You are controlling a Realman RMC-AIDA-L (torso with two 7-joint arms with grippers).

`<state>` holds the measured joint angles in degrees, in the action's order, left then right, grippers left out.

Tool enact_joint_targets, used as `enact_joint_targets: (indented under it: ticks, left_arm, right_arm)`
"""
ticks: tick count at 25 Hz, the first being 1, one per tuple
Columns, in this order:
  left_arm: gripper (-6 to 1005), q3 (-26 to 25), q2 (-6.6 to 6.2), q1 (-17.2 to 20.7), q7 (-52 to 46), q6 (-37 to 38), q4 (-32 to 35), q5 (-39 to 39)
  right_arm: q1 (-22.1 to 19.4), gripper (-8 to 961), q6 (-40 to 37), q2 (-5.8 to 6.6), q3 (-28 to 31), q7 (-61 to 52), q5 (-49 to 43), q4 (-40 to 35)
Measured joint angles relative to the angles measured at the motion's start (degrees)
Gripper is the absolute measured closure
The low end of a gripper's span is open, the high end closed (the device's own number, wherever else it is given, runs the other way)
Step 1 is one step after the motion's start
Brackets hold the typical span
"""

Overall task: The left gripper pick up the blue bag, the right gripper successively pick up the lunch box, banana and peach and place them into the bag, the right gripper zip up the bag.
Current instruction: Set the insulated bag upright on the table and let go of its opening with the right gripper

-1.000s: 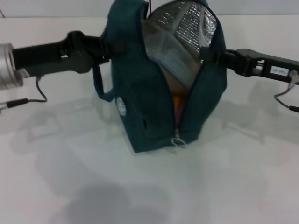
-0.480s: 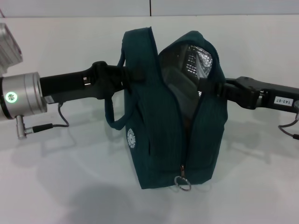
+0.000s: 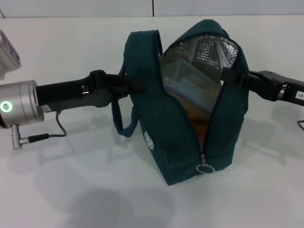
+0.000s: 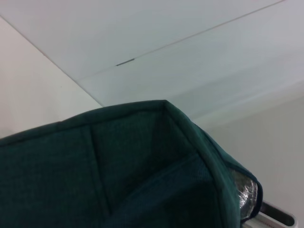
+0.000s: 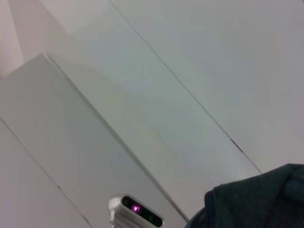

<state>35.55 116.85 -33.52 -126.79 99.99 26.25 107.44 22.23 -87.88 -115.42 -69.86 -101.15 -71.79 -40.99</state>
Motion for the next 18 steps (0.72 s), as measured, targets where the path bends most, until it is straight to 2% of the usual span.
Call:
enact_joint_targets:
  ticks: [7, 18]
  left_arm:
    - [957, 0.6, 0.08, 0.2, 0.7, -1.4, -0.3, 0.2]
    - [957, 0.6, -0.08, 1.0, 0.8, -2.0, -0.3, 0.1]
  right_arm:
    - [0.7, 883, -0.1, 0.03, 0.0, 1.3, -0.1, 1.6]
    - [0.0, 718, -3.9, 0.13, 2.9, 3.7, 0.0, 3.1]
